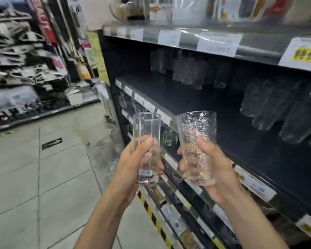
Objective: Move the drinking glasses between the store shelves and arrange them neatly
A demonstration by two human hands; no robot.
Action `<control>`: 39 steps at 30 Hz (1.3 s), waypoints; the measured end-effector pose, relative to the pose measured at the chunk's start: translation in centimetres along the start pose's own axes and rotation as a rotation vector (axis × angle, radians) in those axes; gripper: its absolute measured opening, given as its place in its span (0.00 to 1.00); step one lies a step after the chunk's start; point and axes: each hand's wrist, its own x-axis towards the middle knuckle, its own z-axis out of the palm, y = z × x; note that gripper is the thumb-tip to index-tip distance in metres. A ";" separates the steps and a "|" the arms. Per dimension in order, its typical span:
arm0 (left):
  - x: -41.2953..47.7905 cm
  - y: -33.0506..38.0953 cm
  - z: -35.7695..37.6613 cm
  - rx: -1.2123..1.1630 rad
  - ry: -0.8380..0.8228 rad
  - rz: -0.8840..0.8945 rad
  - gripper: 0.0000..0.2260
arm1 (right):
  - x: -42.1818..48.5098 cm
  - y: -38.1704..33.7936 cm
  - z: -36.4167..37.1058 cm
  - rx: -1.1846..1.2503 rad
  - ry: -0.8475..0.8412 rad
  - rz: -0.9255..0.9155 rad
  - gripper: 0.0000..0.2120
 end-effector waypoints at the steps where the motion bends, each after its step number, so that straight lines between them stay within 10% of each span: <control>1: 0.1 0.4 -0.8 0.001 0.015 0.009 0.23 | 0.7 0.4 0.8 -0.008 -0.015 0.011 0.52; 24: 21.5 7.4 -21.9 0.015 -0.077 -0.079 0.31 | 24.5 7.7 15.8 -0.035 0.106 -0.048 0.53; 39: 38.0 6.8 -20.7 0.077 -0.336 -0.150 0.26 | 35.4 7.2 12.7 -0.039 0.422 -0.196 0.46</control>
